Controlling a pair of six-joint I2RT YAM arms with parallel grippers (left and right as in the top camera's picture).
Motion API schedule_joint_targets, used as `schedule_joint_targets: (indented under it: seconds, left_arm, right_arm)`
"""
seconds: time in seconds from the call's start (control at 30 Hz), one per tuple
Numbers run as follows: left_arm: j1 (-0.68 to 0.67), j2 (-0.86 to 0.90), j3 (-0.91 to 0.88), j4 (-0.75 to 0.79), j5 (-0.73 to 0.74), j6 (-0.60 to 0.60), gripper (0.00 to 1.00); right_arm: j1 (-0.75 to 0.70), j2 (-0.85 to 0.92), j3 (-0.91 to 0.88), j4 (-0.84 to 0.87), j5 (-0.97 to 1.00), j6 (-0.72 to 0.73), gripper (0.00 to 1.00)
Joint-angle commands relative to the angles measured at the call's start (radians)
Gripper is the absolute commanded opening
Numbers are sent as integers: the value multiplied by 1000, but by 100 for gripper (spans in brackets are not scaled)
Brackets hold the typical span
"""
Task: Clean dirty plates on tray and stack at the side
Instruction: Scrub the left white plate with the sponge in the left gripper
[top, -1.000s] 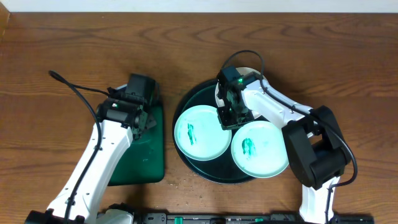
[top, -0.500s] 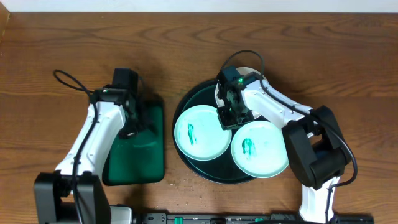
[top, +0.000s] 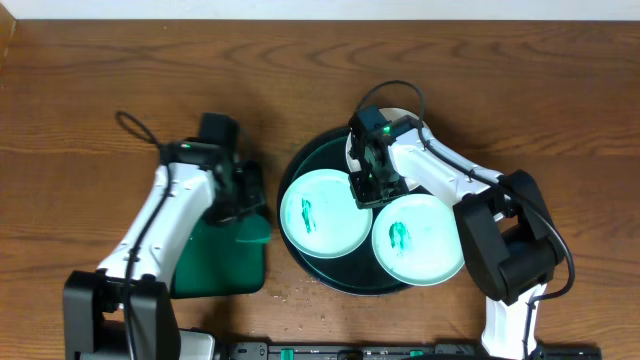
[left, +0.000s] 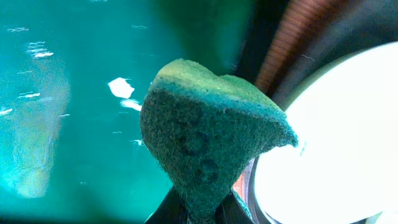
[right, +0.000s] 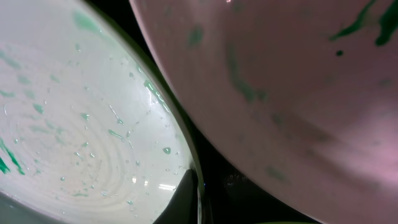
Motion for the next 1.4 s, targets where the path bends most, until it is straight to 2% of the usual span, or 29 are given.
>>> schedule_joint_targets:
  seconds: [0.0,0.27,0.67,0.9,1.1,1.27,1.37]
  left_arm:
    - [-97,-13,5,26,20,24,7]
    - [-265,29,5,172,21,-56,8]
    - [-275,285,5,271,33,-66,7]
    - [-291,320,5,323,260,26,7]
    - [-323,320,6,370,418,39,7]
    - [-331,320,6,439,504,28,7]
    - [-328,320,6,473,490,11,7]
  right_arm:
    - [19,17,-6,21,-35,-13,1]
    - [19,17,-6,19,-34,-13,1]
    - [19,17,-6,15,-34,-13,1]
    - [19,17,-6,17,-34,-13,1]
    - [19,17,-6,15,-34,-13,1]
    - [19,17,-6,6,-34,-13,1]
    - [19,17,-6,3,-35,-13,1]
